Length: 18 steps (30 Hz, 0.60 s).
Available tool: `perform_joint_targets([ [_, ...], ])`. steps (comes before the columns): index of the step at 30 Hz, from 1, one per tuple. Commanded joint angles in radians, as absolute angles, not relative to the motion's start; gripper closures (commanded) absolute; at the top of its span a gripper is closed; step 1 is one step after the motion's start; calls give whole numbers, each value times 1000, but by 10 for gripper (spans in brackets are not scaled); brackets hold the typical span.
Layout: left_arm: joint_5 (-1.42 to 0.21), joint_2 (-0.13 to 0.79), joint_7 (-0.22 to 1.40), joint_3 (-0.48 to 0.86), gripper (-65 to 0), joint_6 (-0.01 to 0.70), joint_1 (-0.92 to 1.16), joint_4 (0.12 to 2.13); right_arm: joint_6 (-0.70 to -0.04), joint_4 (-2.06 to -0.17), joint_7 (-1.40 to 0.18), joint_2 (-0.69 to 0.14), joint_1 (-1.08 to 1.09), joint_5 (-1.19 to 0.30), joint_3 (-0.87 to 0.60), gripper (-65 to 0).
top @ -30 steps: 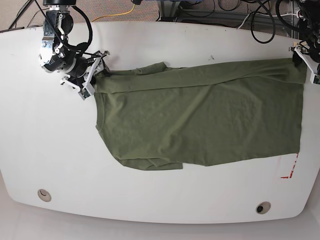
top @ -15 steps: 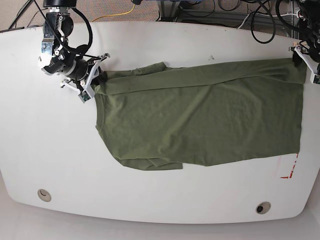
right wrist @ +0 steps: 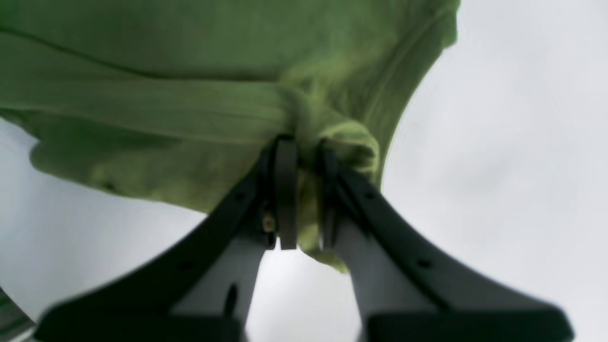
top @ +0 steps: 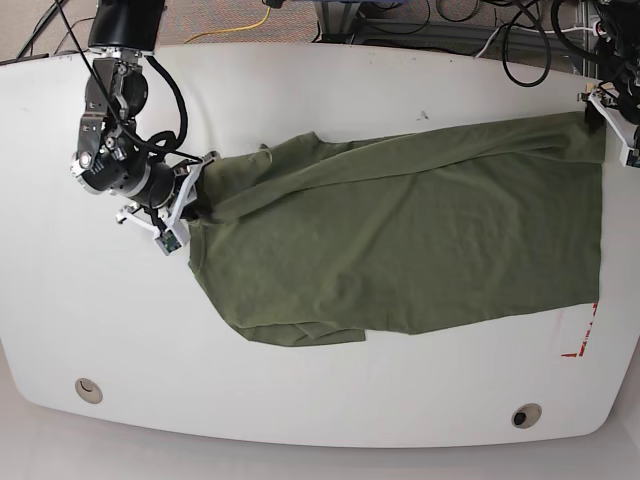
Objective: Layout the t-shirt on the table in an organized manner, then fold the t-shirt properly
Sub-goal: 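Grasp the shirt edge near the sleeve with the right gripper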
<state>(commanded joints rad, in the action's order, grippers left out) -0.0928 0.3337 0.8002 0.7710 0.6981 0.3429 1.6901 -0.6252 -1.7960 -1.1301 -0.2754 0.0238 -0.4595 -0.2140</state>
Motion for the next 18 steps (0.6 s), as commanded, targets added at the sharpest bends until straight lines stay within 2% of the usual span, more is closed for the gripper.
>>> perform_joint_targets([
  [1,-93,334,800,771,-476,698,344,1690,-625,-1782,-1141,-274,36,-461,-214,-200],
  [2,-93,334,800,771,-476,698,344,1690,-625,-1765,-1148,-263,50,-464,-214,-281],
  [3,-93,334,800,771,-476,698,344,1690,-625,-1759,-1152,-257,54,-464,-214,-309],
  [5,-91,334,800,771,-476,698,344,1690,-625,-1750,-1153,-243,61,-458,-214,-430],
  [8,-91,334,800,771,-476,698,344,1690,-628,-1759,-1155,-243,58,-460,-214,-541],
  [10,-91,334,800,771,-476,698,344,1690,-630,-1785,-1162,-245,39,-460,-219,-561],
  [18,-91,318,800,771,-476,698,344,1690,-631,-1913,-1184,-278,-122,-467,-217,-561],
])
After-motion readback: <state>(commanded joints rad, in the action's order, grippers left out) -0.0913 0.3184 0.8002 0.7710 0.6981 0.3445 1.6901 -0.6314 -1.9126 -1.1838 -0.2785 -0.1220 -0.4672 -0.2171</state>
